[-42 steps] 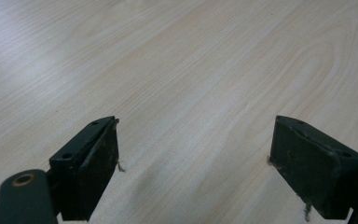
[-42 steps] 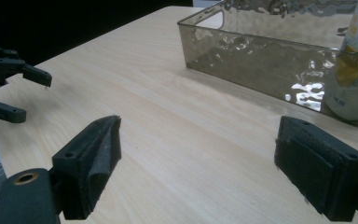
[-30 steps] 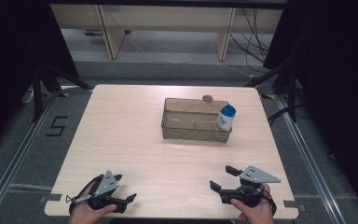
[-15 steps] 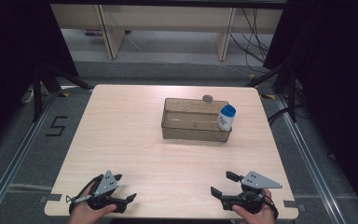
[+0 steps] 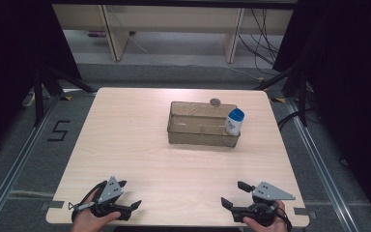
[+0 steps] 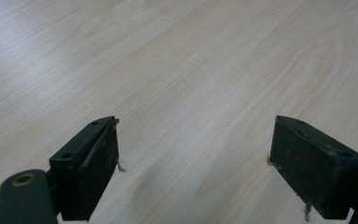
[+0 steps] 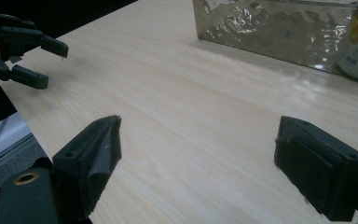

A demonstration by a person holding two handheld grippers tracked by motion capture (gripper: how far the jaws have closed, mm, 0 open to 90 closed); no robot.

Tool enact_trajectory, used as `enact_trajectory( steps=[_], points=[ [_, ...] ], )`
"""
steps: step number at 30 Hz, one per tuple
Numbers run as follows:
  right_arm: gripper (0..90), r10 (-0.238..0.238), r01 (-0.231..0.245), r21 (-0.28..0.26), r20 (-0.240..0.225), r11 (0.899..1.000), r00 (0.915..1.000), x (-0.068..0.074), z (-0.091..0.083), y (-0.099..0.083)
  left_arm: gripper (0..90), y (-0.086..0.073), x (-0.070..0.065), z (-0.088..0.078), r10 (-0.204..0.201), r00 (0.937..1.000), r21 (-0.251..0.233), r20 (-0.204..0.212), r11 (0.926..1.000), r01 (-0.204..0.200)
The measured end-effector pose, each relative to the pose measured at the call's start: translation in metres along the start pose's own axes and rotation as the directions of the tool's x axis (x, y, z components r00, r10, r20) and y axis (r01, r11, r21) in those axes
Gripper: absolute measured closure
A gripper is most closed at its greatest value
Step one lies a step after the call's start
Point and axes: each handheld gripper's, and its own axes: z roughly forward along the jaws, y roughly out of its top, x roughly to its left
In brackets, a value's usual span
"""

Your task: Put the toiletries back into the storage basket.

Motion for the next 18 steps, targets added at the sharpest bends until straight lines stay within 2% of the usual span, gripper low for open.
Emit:
enact_trajectory(
  steps=[1,2,4,5,7,8,10,11,13,14,15,16,18],
  points=[
    [15.8,0.056,-0.056,0.021,-0.004,0.998,0.9984,0.0038,-0.0018,-0.0009,15.1,0.0,0.0,-0.0001,0.001,1.0,0.001,0.0,1.0,-0.001],
    [15.8,0.009,-0.009,0.012,0.003,1.0,1.0,0.0006,-0.0017,-0.0013,15.1,0.0,-0.0001,0.0,0.0,1.0,0.0,0.0,1.0,0.0],
    [15.7,0.02,-0.02,-0.002,-0.023,1.0,0.9995,0.0005,-0.0003,-0.0027,15.1,0.0,0.0015,-0.0002,0.014,0.9999,0.011,0.007,0.9998,-0.014],
    [15.8,0.029,-0.029,0.001,-0.012,1.0,0.9995,0.0014,-0.0013,-0.0031,15.1,0.0,0.0014,-0.0004,0.017,0.9998,0.014,-0.005,0.9998,-0.017],
    [15.8,0.0,0.0,0.005,0.009,1.0,1.0,0.0006,-0.0031,-0.0034,15.1,-0.0001,0.0017,-0.0001,0.016,0.9999,0.014,0.001,0.9998,-0.016],
    [15.7,0.007,-0.007,0.015,-0.01,1.0,0.9999,0.0005,-0.0031,-0.0037,15.1,-0.0001,0.0017,-0.0001,0.015,0.9999,0.013,0.002,0.9998,-0.015],
    [15.7,0.028,-0.028,0.023,0.001,0.999,0.9996,0.0027,-0.0046,-0.0044,15.1,-0.0001,0.0017,-0.0001,0.016,0.9999,0.014,0.002,0.9998,-0.016],
    [15.7,0.006,-0.006,0.015,0.002,1.0,1.0,0.0014,-0.0043,-0.0046,15.1,-0.0001,0.0018,-0.0001,0.016,0.9999,0.015,0.002,0.9998,-0.016],
    [15.7,0.001,-0.001,0.009,-0.006,1.0,1.0,0.0017,-0.0037,-0.0055,15.1,-0.0001,0.0018,-0.0001,0.015,0.9999,0.014,0.002,0.9998,-0.015],
    [15.7,0.015,-0.015,0.009,-0.018,1.0,0.9997,0.0024,-0.003,-0.006,15.1,-0.0001,0.0018,-0.0001,0.016,0.9999,0.014,0.002,0.9998,-0.016],
    [15.7,0.021,-0.021,0.021,-0.006,1.0,0.9998,0.0034,-0.0046,-0.0062,15.1,0.0,0.0021,-0.0001,0.018,0.9998,0.017,0.001,0.9997,-0.018],
    [15.7,0.007,-0.007,0.015,-0.003,1.0,1.0,0.0033,-0.0039,-0.0066,15.1,0.0,0.0021,0.0,0.017,0.9999,0.016,0.0,0.9997,-0.017],
    [15.7,0.009,-0.009,0.018,-0.009,1.0,0.9999,0.0045,-0.0047,-0.0073,15.1,-0.0002,0.0017,-0.0001,0.016,0.9999,0.013,0.001,0.9998,-0.016]
  ],
)
